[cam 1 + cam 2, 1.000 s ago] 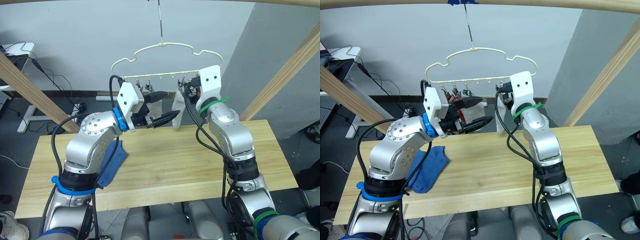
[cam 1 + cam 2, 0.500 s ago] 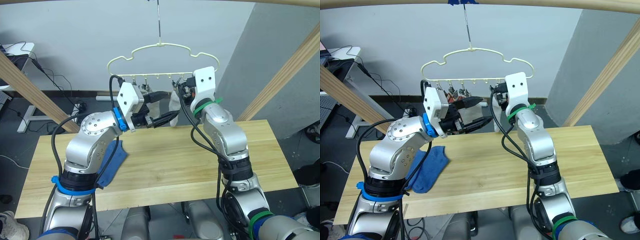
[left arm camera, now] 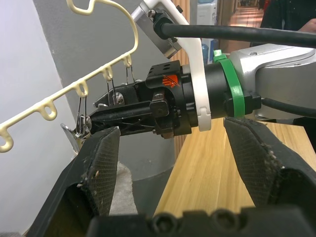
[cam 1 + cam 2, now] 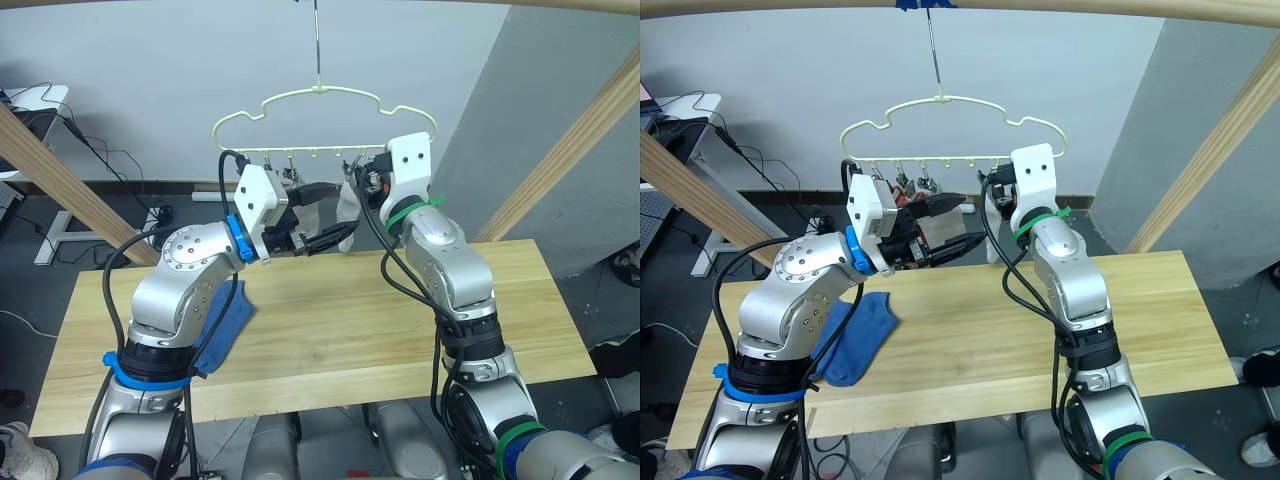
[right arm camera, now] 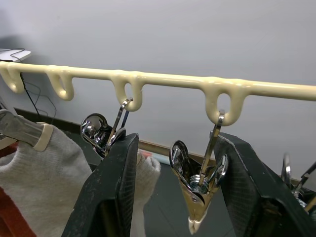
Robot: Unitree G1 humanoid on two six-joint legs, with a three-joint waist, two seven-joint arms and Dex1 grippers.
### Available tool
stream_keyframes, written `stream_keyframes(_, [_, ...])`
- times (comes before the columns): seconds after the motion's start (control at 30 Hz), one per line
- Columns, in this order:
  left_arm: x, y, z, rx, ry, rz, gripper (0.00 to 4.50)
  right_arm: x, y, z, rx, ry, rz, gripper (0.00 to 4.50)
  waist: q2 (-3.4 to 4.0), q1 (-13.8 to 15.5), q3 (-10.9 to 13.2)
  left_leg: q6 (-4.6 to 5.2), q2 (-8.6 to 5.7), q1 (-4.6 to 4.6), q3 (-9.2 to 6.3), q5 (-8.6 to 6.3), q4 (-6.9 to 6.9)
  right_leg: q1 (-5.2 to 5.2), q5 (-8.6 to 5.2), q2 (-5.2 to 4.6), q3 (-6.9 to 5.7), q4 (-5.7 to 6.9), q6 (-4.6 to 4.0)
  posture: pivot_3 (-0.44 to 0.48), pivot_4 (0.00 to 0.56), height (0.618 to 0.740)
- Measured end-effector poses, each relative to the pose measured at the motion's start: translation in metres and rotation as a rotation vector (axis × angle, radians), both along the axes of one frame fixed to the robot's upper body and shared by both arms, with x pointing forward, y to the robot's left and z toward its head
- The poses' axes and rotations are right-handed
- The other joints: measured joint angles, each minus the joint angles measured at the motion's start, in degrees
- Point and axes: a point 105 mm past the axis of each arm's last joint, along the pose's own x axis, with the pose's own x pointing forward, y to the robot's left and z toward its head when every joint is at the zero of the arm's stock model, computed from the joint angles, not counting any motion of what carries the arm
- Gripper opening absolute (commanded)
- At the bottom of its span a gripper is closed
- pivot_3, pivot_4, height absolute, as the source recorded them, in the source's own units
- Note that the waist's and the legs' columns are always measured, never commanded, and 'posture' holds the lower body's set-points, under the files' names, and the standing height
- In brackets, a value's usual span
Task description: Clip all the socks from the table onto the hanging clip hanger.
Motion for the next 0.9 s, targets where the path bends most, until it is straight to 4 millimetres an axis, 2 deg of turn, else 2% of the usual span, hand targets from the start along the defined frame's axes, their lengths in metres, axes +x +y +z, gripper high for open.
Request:
stream_keyframes(0.43, [0.0, 0.0, -0.001, 0.001, 0.003, -0.002, 3.71, -0.006, -0.018, 0.005, 0.088, -0.019, -0.152, 2.41, 0.0, 0.0, 0.0, 0.0, 0.0, 0.0, 0.0, 0.0, 0.0, 0.0, 0.0, 0.0, 0.0, 0.0, 0.0, -0.21, 0.245, 0.74])
stream_keyframes(0.9, [0.002, 0.0, 0.0, 0.0, 0.005, 0.0, 3.71, -0.014, -0.008, 0.004, 0.146, 0.021, -0.142, 2.41, 0.0, -0.1, 0.0, 0.0, 0.0, 0.0, 0.0, 0.0, 0.0, 0.0, 0.0, 0.0, 0.0, 0.0, 0.0, -0.213, 0.244, 0.74])
